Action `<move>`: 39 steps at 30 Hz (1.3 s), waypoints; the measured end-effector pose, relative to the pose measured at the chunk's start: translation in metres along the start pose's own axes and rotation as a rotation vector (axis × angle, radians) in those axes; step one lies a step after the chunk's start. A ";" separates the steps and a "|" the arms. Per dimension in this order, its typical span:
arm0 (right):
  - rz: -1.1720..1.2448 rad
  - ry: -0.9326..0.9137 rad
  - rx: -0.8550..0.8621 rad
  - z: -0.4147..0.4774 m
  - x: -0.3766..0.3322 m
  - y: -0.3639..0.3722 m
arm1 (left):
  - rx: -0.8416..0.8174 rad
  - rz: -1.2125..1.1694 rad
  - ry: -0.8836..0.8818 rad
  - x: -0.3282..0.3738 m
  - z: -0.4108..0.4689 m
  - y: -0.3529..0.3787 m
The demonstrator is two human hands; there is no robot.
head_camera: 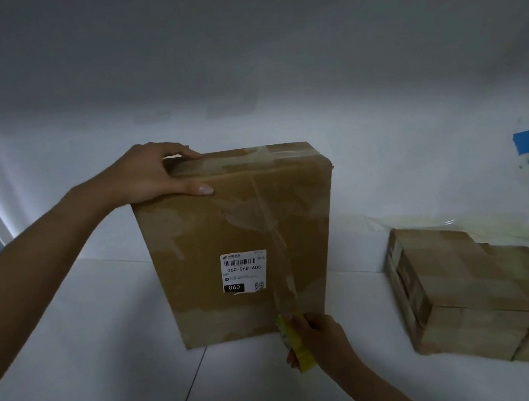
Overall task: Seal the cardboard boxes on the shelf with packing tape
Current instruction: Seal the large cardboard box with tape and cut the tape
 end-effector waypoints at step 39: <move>0.227 0.040 0.063 -0.031 -0.074 -0.020 | 0.057 -0.984 -0.370 -0.062 -0.056 0.144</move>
Point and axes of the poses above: each hand's wrist, its own z-axis towards the middle knuckle, its own y-axis out of the palm, x = y × z, the point moved 4 cm from there along z, towards the middle knuckle, and after that the axes turned 6 degrees about -y, right-handed, at the moved point
